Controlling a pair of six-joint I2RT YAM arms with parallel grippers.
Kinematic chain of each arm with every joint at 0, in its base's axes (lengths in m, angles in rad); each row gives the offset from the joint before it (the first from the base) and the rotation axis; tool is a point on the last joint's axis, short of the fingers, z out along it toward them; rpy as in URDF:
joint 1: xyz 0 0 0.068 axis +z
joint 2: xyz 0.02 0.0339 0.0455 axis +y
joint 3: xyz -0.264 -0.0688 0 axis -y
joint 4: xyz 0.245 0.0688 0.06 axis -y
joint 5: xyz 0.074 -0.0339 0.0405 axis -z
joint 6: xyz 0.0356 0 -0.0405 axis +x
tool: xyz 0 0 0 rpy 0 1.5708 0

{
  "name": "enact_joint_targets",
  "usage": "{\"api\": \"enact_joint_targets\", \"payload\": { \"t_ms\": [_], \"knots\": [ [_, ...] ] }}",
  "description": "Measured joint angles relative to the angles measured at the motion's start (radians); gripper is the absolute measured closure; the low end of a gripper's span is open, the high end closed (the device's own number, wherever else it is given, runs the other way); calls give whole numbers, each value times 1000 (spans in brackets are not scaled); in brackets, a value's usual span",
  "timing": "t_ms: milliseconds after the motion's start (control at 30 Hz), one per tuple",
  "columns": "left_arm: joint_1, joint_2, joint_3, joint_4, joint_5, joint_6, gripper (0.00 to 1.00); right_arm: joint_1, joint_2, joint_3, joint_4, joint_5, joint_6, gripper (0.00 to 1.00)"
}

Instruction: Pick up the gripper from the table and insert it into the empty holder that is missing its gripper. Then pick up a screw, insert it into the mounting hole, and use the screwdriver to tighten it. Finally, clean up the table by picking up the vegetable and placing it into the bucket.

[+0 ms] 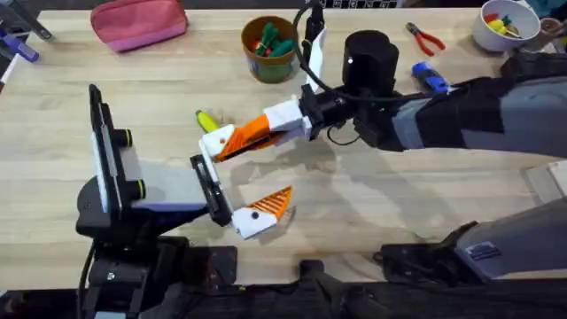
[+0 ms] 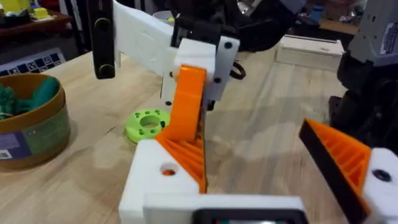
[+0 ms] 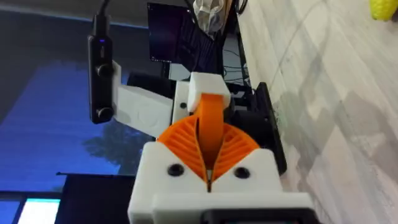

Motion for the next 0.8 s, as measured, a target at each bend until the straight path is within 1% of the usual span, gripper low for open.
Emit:
{"api": "enact_joint_targets", "payload": {
  "t_ms": [333, 600, 800],
  "knots": [
    [0, 0, 0, 0, -2, -6, 14, 16, 0, 0, 7, 32, 3, 996],
    [1, 0, 0, 0, -2, -6, 15, 20, 0, -44, 122, 64, 34, 996],
    [1, 0, 0, 0, -2, -11, 15, 22, 0, -61, 139, 79, 56, 996]
  ]
}}
